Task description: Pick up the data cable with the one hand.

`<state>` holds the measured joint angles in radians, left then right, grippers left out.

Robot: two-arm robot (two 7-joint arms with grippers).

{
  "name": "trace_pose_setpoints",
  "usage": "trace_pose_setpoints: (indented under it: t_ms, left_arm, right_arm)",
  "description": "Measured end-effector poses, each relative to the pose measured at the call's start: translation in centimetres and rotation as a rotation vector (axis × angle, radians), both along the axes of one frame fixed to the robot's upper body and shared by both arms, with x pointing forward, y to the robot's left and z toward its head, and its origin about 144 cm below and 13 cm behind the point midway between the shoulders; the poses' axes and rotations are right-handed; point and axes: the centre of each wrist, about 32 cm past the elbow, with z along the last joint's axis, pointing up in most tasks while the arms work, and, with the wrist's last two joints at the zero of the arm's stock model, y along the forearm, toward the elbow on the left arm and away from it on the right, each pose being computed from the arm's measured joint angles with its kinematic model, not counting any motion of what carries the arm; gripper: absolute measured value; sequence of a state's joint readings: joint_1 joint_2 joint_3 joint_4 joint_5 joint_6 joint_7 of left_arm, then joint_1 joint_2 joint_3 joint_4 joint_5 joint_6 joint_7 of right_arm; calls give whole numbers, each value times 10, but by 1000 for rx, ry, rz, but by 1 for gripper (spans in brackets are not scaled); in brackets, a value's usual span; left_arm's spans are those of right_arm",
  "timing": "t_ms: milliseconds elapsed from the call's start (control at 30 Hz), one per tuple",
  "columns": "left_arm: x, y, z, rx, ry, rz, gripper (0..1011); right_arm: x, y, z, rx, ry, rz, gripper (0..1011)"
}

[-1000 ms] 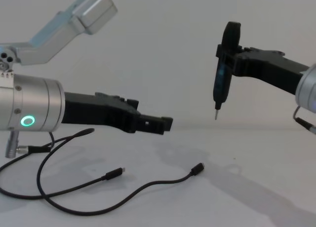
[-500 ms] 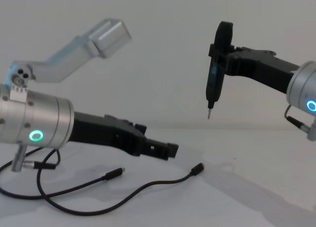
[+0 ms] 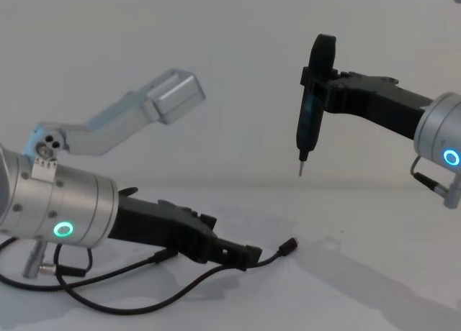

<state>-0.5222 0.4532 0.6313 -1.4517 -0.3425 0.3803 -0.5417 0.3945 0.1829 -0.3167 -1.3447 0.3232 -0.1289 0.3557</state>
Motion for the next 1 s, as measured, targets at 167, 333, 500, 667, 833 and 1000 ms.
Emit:
trace_pose_setpoints:
  t_ms: [167,333,500,667,833,1000]
  left_arm:
    - [0,-1,-3,15,10,-3,1001]
    - [0,-2,-5,25,15,-7,1001]
    - [-1,-2,-7,33,21,-11,998]
    - [-1,-2,-7,37,24,-12,919]
    - [-1,-2,-8,41,26,-14,792]
    - [-2,-2,-9,43,27,-14,635]
  right_arm:
    - [0,0,-1,3,2,2,274]
    - [-1,1,-2,6,4,4,275]
    - [-2,1,-3,7,6,5,274]
    - [-2,0,-4,10,9,6,274]
    - [-2,0,-7,9,19,5,275]
    - [-1,-1,-11,6,34,4,275]
